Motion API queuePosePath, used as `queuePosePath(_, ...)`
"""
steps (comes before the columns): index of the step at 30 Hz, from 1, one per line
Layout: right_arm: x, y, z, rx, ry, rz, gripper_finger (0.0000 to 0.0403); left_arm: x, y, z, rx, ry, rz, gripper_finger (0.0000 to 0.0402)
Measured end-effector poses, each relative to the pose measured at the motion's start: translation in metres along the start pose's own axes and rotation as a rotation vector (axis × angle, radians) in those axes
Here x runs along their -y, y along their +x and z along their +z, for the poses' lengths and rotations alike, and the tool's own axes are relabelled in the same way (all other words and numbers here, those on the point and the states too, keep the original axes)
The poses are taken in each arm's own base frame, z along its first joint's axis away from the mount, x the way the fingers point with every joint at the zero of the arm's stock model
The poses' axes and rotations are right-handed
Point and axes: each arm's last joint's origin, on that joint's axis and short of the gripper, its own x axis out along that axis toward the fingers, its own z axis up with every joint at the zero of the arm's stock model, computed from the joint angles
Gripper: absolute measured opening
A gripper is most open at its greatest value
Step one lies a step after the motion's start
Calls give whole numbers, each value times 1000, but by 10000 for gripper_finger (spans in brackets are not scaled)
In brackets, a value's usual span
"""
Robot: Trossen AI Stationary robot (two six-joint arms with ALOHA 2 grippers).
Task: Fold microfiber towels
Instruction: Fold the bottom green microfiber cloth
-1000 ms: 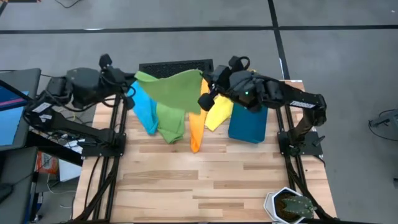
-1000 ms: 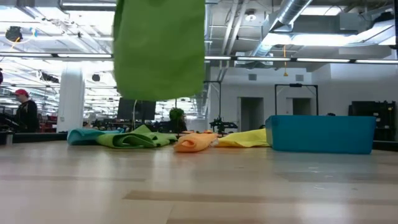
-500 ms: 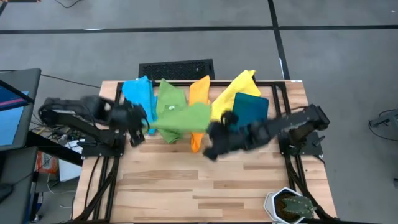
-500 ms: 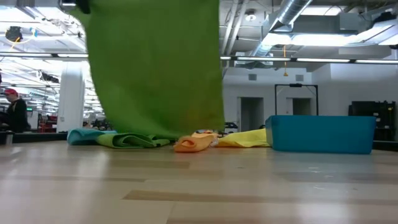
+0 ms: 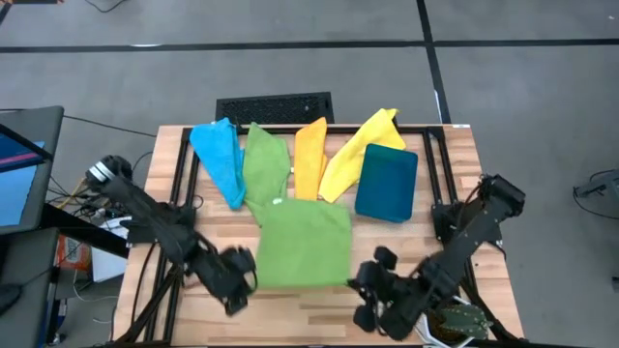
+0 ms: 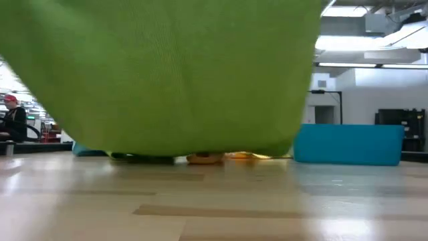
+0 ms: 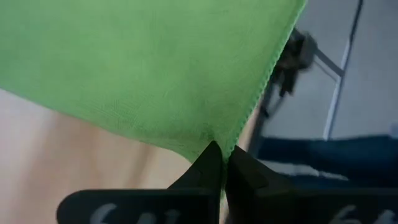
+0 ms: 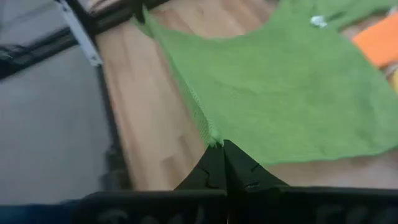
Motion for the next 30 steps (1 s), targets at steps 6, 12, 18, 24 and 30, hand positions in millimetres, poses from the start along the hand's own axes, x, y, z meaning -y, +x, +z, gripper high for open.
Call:
queuePosePath(6,-11,-3,-37,-11,171,91,3,21,45,-23,-92,-41,-92,0)
queuePosePath(12,-17,3,-61,-15,336,189,6,35,52,-36,-120,-73,-187,0)
queuePosePath(18,-2,13,-63,-75,353,80,5,29,48,-34,-83,-10,-130,0)
queuePosePath(24,21,34,-46,-160,355,-65,6,13,52,-11,-89,59,-61,0)
queuePosePath(30,41,46,-34,-224,352,-191,7,-2,55,17,-102,97,-50,0)
